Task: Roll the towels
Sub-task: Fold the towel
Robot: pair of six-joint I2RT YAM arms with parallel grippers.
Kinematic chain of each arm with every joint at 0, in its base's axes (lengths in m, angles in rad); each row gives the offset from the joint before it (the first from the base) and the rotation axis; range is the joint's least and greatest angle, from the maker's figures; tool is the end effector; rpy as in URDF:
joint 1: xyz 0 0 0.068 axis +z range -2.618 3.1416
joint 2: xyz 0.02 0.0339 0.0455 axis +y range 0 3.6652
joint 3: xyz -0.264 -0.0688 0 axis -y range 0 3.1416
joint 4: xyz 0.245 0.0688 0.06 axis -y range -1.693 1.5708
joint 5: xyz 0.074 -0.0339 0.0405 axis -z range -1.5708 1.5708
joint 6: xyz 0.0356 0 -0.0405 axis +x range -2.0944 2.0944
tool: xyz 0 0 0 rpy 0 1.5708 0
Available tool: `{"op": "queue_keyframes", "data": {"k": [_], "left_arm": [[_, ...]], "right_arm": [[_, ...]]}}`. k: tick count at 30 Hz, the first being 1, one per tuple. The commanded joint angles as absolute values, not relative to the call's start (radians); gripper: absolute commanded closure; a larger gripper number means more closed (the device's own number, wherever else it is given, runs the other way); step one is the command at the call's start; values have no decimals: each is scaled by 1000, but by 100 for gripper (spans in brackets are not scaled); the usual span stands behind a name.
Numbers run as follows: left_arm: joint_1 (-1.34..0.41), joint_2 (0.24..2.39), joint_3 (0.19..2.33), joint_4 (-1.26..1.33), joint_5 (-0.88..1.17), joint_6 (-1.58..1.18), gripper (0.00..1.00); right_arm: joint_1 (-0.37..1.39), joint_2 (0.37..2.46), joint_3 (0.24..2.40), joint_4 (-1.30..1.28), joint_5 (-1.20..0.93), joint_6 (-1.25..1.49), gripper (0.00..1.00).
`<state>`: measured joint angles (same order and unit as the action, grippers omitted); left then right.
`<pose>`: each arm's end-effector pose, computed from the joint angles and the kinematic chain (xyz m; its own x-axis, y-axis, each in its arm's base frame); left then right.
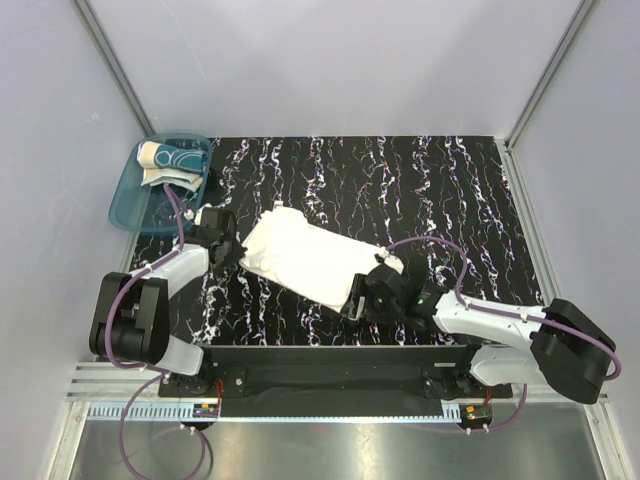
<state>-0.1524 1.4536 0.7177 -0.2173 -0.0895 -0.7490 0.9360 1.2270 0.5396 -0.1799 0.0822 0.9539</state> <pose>0.2717 -0.0385 0.1665 -0.6583 -0.5850 -0.4737 -0.4754 0.8110 -0.3409 0.1383 0.1829 0.1695 -0.8905 0.1617 -0.4253 -0.0771 0.8675 0.4914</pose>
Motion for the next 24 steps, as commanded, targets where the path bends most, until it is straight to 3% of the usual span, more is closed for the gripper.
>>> {"op": "queue_keyframes", "data": {"k": [1,4,7,8,10,11,13,19,24], "left_arm": [[-150,1434,723,-206,-78,-738,100],[-150,1434,723,-209,-78,-738,100],[-150,1434,724,-213,-80,-733,100],[-150,1433,726,-215,-80,-730,100],[-150,1430,729,-221,-81,-727,100],[-150,1428,727,-224,-81,-726,100],[-150,1413,727,-232,-84,-723,100],[-150,1281,791,-397,-138,-719,100],[-150,1142,1027,-625,-169,-689,100]], "right_arm": [[946,1247,526,-138,84,994,21],[948,1290,534,-136,116,1009,25],[946,1339,561,-153,149,1012,44],[946,1362,569,-155,155,1011,55],[948,1381,586,-159,163,1009,66],[948,1390,594,-166,169,1009,81],[948,1387,603,-181,186,1003,100],[911,1206,712,-380,339,901,100],[717,1013,938,-581,365,740,100]]}}
